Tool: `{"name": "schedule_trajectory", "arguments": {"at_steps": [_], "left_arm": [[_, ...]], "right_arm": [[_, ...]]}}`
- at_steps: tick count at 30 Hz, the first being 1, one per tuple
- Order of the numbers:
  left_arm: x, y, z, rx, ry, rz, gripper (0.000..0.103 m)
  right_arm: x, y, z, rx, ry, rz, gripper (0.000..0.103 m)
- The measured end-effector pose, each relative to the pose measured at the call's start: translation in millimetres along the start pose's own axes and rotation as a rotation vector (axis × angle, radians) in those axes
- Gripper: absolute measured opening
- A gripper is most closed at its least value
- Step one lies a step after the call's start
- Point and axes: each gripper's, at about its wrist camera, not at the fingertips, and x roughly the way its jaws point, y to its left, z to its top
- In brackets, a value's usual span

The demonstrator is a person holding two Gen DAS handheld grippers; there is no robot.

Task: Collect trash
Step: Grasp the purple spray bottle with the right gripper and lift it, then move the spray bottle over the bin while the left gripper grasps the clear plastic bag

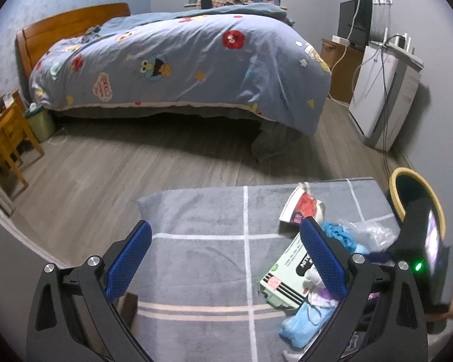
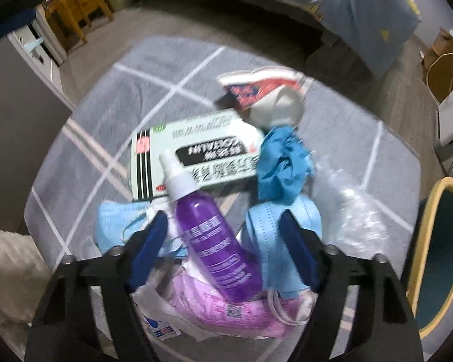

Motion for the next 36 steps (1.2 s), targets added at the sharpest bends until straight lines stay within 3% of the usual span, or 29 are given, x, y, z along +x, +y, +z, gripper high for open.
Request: {"name": "schedule_trajectory", "arguments": {"at_steps": [4,9,15,21,28,36], "left_arm": [[0,3,2,-0.023,0.000,-0.018,0.097],[0,0,2,-0.023,0.001,-0.022,0.097],[0,1,2,-0.022,0.002,-0.023,0.097],[0,-4,3,-0.006,-0.002,-0.019,0.097],[8,-14,3,-0.017,0.019,-0.034,0.097],[40,-56,-20,0.103,0.088,-0.035,0.097]], "right_arm": [[8,8,-1,-0.049,0.014,-0.033,0.063],[9,14,-3,-0.103,0.017,-0.038,0.032],[-1,16,-3,-0.119,0.002,-0.022,0.032],[-35,10,4,-0.090,-0.085,-0.016,0.032],[-71,-28,11,0.023,-0.166,-0.022,0.032],[-110,-83,13,0.164,-0.244,-0.057,0.032]]}}
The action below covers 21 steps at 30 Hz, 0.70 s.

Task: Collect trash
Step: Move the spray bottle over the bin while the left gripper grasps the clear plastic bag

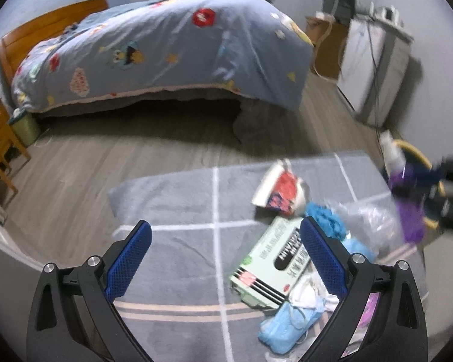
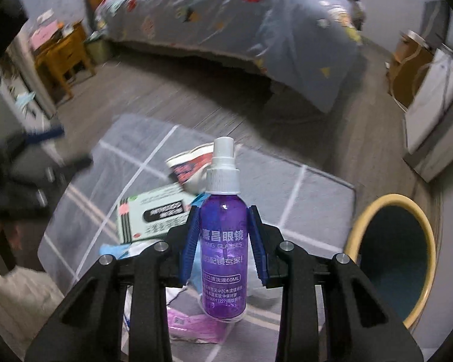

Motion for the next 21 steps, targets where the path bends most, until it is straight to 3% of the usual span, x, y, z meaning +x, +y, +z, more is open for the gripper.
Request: {"name": "schedule_trajectory", "arguments": {"at_steps": [11,21], "left_arm": [[30,-87,-11,0.180,0.040,-0.099,0.097],[57,-159,-11,0.165,0.051,-0.216,0.097]], "right_arm": [[-12,-67,-5,0.125,-0.026,-0.063,0.032],[-19,-121,-28,0.236,-0.015,-0.100,0.032]]}}
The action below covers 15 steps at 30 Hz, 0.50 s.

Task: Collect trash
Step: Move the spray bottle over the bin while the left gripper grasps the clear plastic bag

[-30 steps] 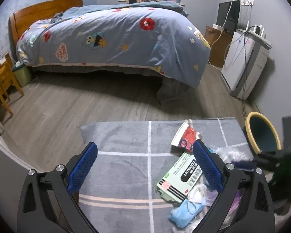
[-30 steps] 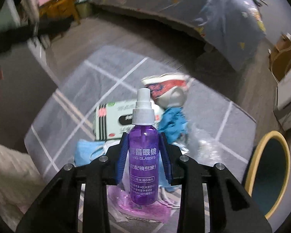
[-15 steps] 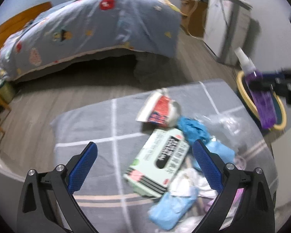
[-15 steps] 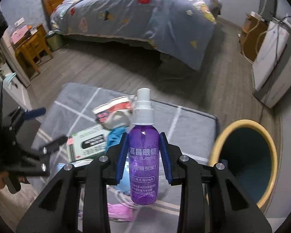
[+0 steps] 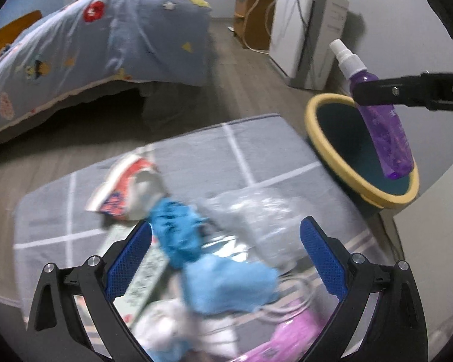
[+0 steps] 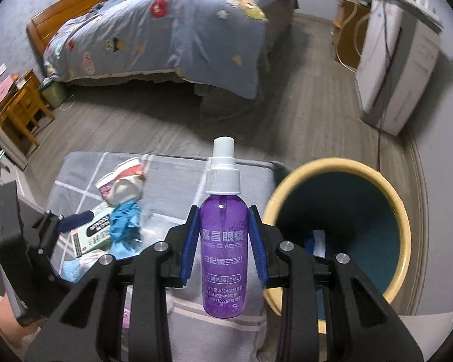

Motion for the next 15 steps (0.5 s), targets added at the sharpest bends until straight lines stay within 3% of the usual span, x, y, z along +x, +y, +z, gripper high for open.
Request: {"name": "schedule_trajectory", "arguments": {"at_steps": [10,13,15], "left_arm": [[35,-29,2,0.054,0.046,-0.001,0.094],[40,-29,2,0.065,0.059,-0.005,0.076],[42,-30,3,0.076,0.067,-0.009,0.074]], "right_arm": [[7,-24,-8,0.048,0.031,0.013,0.032],[10,-26,-9,0.049,0.038,0.018,0.032],[11,-27,-9,0.049,0.042,0.021,0.032]]}}
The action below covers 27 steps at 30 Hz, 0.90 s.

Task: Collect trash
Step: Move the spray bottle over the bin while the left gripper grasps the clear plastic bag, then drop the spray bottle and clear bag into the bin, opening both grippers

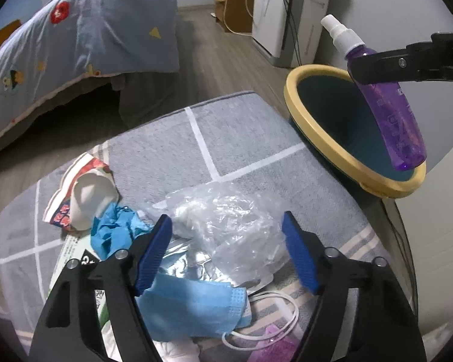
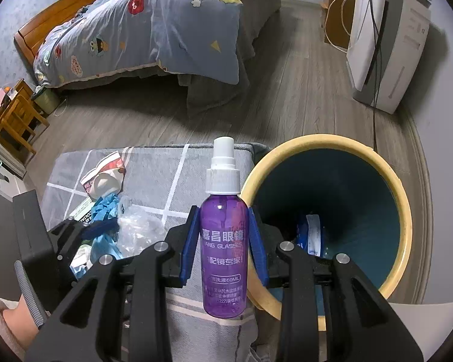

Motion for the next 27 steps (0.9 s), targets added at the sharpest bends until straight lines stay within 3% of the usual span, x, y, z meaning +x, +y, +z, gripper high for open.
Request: {"name": "schedule_trajectory", "arguments": {"at_steps": [5,8,20,27], "left_arm": [[-1,0,1,0.030,0.000,-0.006,0.046],[-4,1,1,0.055,-0.006,0.007,0.039],[-63,17,28,0.009,-0.166,0.001,0.036],[-70,0,41,0.025,-0.201,-0.052,0.036]], "right_arm": [[1,1,1,-0.003,0.002,0.000,0.032],[1,0,2,0.001,0.003,0.003,0.032],[-20,-9,11,0.062,-0.066,0.002,0.032],[-37,-67,7,0.197,-0.123,-0.087,0.032]]}}
